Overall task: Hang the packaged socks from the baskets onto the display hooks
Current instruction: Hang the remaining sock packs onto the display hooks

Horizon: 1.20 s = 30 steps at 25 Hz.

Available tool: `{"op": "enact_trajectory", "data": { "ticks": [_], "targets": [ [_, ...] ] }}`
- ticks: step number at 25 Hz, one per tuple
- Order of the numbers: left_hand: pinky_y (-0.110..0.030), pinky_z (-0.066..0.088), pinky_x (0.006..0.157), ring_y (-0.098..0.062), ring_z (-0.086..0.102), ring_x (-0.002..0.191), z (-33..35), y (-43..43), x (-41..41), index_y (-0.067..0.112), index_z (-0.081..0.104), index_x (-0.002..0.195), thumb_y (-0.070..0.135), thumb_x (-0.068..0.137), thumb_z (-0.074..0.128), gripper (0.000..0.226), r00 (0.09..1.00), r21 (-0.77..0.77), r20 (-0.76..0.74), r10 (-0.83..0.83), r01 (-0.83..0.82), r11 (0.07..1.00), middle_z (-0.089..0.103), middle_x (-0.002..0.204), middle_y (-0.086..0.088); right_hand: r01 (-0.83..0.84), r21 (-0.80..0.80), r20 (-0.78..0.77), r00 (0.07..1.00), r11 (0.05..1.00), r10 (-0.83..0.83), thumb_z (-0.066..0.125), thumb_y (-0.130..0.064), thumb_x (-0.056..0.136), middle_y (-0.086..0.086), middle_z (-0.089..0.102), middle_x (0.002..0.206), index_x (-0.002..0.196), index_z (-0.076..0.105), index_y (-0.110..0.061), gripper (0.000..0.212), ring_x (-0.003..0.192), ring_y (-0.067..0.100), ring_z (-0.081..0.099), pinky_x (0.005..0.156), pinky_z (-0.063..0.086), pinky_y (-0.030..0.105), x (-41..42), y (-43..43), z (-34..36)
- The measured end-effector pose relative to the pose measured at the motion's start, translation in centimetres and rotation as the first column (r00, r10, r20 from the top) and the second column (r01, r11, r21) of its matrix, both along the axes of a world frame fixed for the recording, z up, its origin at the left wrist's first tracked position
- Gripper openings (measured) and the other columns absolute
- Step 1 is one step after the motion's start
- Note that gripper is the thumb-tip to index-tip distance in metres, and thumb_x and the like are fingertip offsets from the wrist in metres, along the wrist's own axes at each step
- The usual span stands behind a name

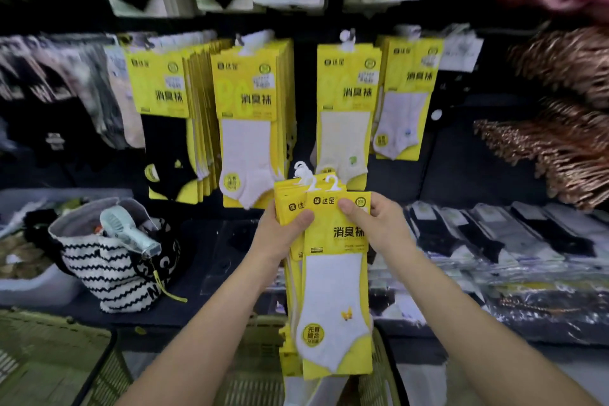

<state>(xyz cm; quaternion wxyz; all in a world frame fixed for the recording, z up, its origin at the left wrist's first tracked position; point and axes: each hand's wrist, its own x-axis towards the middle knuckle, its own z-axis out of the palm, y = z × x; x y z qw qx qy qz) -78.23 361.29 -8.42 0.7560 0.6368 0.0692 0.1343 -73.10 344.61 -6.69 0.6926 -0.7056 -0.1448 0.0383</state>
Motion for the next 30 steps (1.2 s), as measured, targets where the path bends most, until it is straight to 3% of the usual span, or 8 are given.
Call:
{"op": "enact_trajectory", "data": {
  "ticks": [5, 9, 13, 15, 18, 22, 26, 30],
  "targets": [
    [-0.031, 0.056, 0.074, -0.016, 0.069, 0.094, 5.6, 0.2, 2.1, 0.018, 0.056, 0.116, 0.044, 0.054, 0.075, 0.070, 0.996, 0.075, 0.085, -0.031, 0.024, 0.997, 0.071, 0.106, 0.001, 0.008, 0.020, 0.084, 0.996, 1.000, -0.010, 0.069, -0.028, 0.081, 0.009, 0.072, 0.094, 0.093, 0.065, -0.013, 0.020, 0.084, 0.021, 0.070, 0.069, 0.058, 0.034, 2.2, 0.1, 5.0],
    [-0.026, 0.057, 0.068, -0.011, 0.070, 0.088, 9.2, -0.1, 3.9, 0.026, 0.057, 0.105, 0.036, 0.067, 0.075, 0.043, 0.990, 0.112, 0.139, 0.008, -0.023, 0.993, 0.070, 0.102, 0.003, -0.021, 0.001, 0.136, 0.991, 1.000, 0.020, 0.063, -0.032, 0.085, -0.001, 0.070, 0.097, 0.099, 0.058, -0.018, 0.020, 0.081, 0.006, 0.068, 0.061, 0.055, 0.019, 3.9, -0.1, 8.5],
    [-0.026, 0.054, 0.071, -0.008, 0.066, 0.090, 12.0, 0.3, 4.9, 0.032, 0.056, 0.095, 0.042, 0.065, 0.075, 0.037, 0.975, 0.147, 0.185, 0.124, -0.152, 0.977, 0.067, 0.099, 0.010, -0.019, 0.053, 0.067, 0.998, 0.998, 0.016, 0.057, -0.025, 0.091, 0.010, 0.068, 0.109, 0.111, 0.057, -0.010, 0.026, 0.099, 0.023, 0.066, 0.080, 0.055, 0.037, 5.9, -0.7, 11.1],
    [-0.022, 0.052, 0.070, -0.004, 0.064, 0.088, 13.4, 1.2, 5.3, 0.035, 0.054, 0.094, 0.040, 0.071, 0.073, 0.031, 0.960, 0.152, 0.225, 0.166, -0.203, 0.967, 0.064, 0.097, 0.016, 0.023, 0.095, 0.052, 0.998, 0.995, -0.028, 0.056, -0.025, 0.092, 0.009, 0.068, 0.109, 0.107, 0.058, -0.013, 0.019, 0.098, 0.023, 0.066, 0.080, 0.055, 0.040, 7.2, -1.3, 12.4],
    [-0.028, 0.049, 0.080, -0.008, 0.061, 0.094, 15.0, 2.5, 5.6, 0.034, 0.051, 0.101, 0.041, 0.074, 0.071, 0.034, 0.943, 0.226, 0.250, 0.220, -0.277, 0.934, 0.062, 0.099, 0.017, 0.164, 0.003, 0.095, 0.982, 0.986, -0.164, 0.057, -0.033, 0.091, 0.008, 0.063, 0.115, 0.108, 0.055, -0.012, 0.028, 0.100, 0.023, 0.063, 0.075, 0.055, 0.039, 9.3, -1.3, 14.1],
    [-0.034, 0.052, 0.083, -0.015, 0.063, 0.098, 15.6, 4.1, 5.3, 0.034, 0.054, 0.098, 0.041, 0.076, 0.071, 0.029, 0.930, 0.244, 0.263, 0.257, -0.322, 0.915, 0.065, 0.102, 0.011, 0.247, -0.089, 0.200, 0.954, 0.965, -0.226, 0.057, -0.038, 0.090, 0.011, 0.055, 0.126, 0.119, 0.050, -0.008, 0.043, 0.116, 0.028, 0.054, 0.095, 0.047, 0.047, 11.0, 0.5, 15.7],
    [-0.028, 0.052, 0.075, -0.013, 0.063, 0.097, 15.4, 5.7, 4.7, 0.033, 0.055, 0.101, 0.044, 0.075, 0.070, 0.032, 0.913, 0.254, 0.263, 0.311, -0.376, 0.891, 0.064, 0.100, 0.012, 0.283, -0.202, 0.284, 0.933, 0.938, -0.221, 0.056, -0.038, 0.091, 0.010, 0.040, 0.144, 0.142, 0.031, -0.005, 0.066, 0.131, 0.027, 0.040, 0.098, 0.036, 0.034, 11.5, 2.5, 15.6],
    [-0.020, 0.047, 0.066, 0.000, 0.061, 0.086, 15.7, 5.5, 4.5, 0.037, 0.052, 0.089, 0.043, 0.076, 0.070, 0.023, 0.917, 0.283, 0.265, 0.297, -0.368, 0.885, 0.062, 0.091, 0.019, 0.337, -0.255, 0.295, 0.920, 0.907, -0.259, 0.056, -0.040, 0.090, 0.013, 0.053, 0.124, 0.123, 0.046, -0.001, 0.051, 0.118, 0.031, 0.050, 0.086, 0.043, 0.037, 11.8, 3.5, 15.1]
  ]
}}
